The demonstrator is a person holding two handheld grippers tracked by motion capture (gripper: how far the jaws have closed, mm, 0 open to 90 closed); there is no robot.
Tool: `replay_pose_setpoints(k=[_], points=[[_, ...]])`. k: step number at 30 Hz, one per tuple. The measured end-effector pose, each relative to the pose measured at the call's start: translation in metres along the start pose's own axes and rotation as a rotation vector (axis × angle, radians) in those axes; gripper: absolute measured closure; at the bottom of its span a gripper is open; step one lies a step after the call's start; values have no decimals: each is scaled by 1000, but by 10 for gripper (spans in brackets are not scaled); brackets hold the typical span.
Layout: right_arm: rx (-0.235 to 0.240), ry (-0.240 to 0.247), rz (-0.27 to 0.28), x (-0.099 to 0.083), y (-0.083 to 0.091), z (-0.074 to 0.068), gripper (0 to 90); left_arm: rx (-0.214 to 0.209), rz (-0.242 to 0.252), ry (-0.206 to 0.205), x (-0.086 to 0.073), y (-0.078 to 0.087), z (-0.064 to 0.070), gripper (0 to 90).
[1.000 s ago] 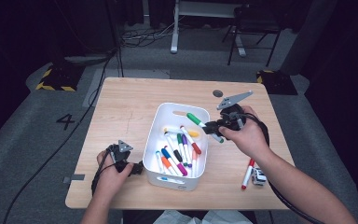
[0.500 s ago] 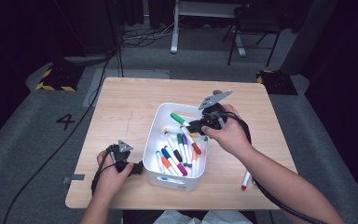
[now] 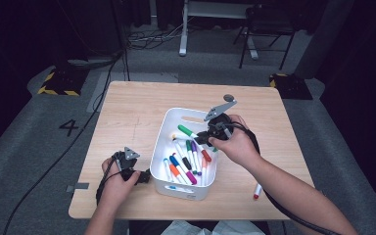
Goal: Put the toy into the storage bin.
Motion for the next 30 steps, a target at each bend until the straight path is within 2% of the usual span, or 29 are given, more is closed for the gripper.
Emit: replay_pose_setpoints(k=[11, 15, 20, 21, 25, 28, 29, 30], points=[[23, 21, -33, -9, -8, -9, 766, 1, 0, -1, 0, 0, 0, 2], [24, 28, -66, -14, -11, -14, 765, -2, 0, 1, 0, 0, 0, 1], [21, 61, -83, -17, -16, -16, 765, -5, -1, 0, 0, 0, 0, 1], [24, 92, -82, -17, -19, -17, 766, -5, -1, 1, 0, 0, 0, 1], [16, 105, -100, -18, -22, -20, 765, -5, -1, 0, 0, 0, 0, 1], [27, 98, -115, -17, -22, -21, 761, -5, -1, 0, 0, 0, 0, 1], [60, 71, -122, -17, -21, -23, 643, -5, -1, 0, 0, 0, 0, 1], [70, 64, -111, -17, -20, -24, 555, -5, -1, 0, 0, 0, 0, 1]])
Point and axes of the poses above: each handheld gripper's, and its own axes: y roughly backward along the jaws, x roughly out of its top, z roughly to its right, the point moved 5 cm from there along -y, roughly forward along the jaws, and after that the axes turned 9 degrees about -x, right-handed, at the moved point
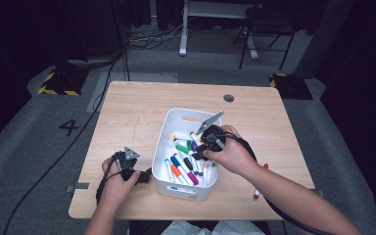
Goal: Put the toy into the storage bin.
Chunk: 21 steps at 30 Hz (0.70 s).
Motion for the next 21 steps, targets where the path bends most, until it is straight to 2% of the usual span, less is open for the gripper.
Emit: replay_pose_setpoints(k=[1, 2, 3, 4, 5, 7, 8, 15, 16, 17, 19, 21], points=[[6, -1, 18, 1, 1, -1, 480, 0, -1, 0, 0, 0, 0, 1], [8, -5, 39, 3, 3, -3, 445, 0, 0, 0, 0, 0, 0, 1], [8, -5, 39, 3, 3, -3, 445, 0, 0, 0, 0, 0, 0, 1], [16, -39, 45, 4, 9, -6, 412, 2, 1, -3, 0, 0, 0, 1], [12, -40, 62, 5, 13, -6, 403, 0, 0, -1, 0, 0, 0, 1], [4, -33, 79, 6, 16, -5, 398, 0, 0, -2, 0, 0, 0, 1], [6, -42, 102, 7, 24, -4, 394, -2, -1, -2, 0, 0, 0, 1], [-22, -53, 138, 3, 43, 4, 387, -8, -6, -3, 1, -1, 0, 1], [-23, -54, 144, 0, 48, 5, 387, -3, -5, -8, 1, -1, -1, 1], [-22, -76, 157, -2, 55, 7, 387, -4, -5, -8, 2, -1, -1, 1], [-46, -85, 185, -9, 73, 14, 381, -4, -4, -9, 2, -1, -1, 1], [-54, -94, 189, -12, 79, 17, 381, -4, -2, -9, 2, -1, -1, 1]])
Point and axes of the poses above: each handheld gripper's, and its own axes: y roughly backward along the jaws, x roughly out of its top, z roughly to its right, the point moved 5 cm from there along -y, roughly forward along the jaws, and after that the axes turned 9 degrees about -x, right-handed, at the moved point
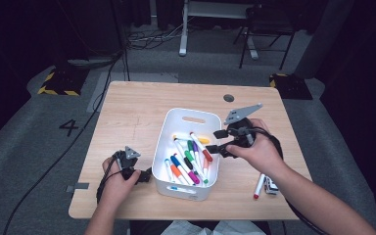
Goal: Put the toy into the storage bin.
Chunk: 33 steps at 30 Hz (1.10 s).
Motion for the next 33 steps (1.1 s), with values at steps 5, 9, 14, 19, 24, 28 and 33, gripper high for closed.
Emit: replay_pose_setpoints(k=[5, 9, 14, 19, 24, 28, 33], points=[[-53, -54, -6, -19, 19, 24, 379, -5, -4, 7, 0, -1, 0, 1], [-74, -85, -27, -33, 21, 34, 377, -4, -4, 6, 1, -1, 0, 1], [-100, -123, -43, -56, 28, 49, 374, -5, -3, 6, 1, -1, 0, 1], [-121, -174, -73, -91, 28, 60, 365, -3, -1, 3, 1, -1, 0, 1], [-146, -201, -99, -117, 23, 66, 362, -3, -1, 2, 1, -1, 0, 1], [-155, -225, -136, -143, 16, 69, 357, -2, -1, 2, 1, -1, 0, 1], [-192, -274, -187, -173, 9, 73, 356, -1, -1, 2, 1, -1, 0, 1]])
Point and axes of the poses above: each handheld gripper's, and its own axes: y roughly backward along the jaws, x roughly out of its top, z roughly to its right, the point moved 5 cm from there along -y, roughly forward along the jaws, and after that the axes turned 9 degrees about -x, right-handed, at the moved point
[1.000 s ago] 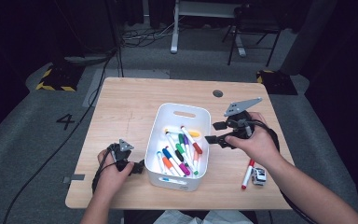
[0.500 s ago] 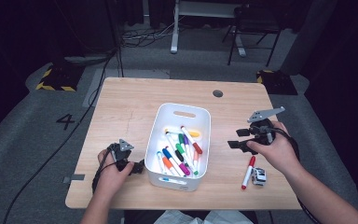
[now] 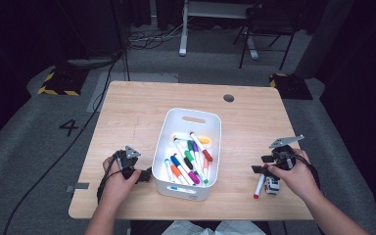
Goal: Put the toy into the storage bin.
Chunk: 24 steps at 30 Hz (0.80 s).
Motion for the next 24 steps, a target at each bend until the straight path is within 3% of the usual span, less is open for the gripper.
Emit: replay_pose_setpoints(k=[4, 8, 18, 21, 24], points=[[-43, -31, -40, -12, -5, 10, 353, 5, -3, -2, 1, 0, 0, 1], [-58, -67, -51, -18, -10, 15, 348, 6, -3, -2, 1, 0, 0, 1], [-76, -109, -130, -38, -31, 28, 344, 4, -3, -2, 1, 0, 0, 1], [-63, -135, -135, -39, -34, 29, 350, 4, -3, -2, 1, 0, 0, 1], [-66, -126, -134, -37, -36, 29, 354, 4, -3, -2, 1, 0, 0, 1]])
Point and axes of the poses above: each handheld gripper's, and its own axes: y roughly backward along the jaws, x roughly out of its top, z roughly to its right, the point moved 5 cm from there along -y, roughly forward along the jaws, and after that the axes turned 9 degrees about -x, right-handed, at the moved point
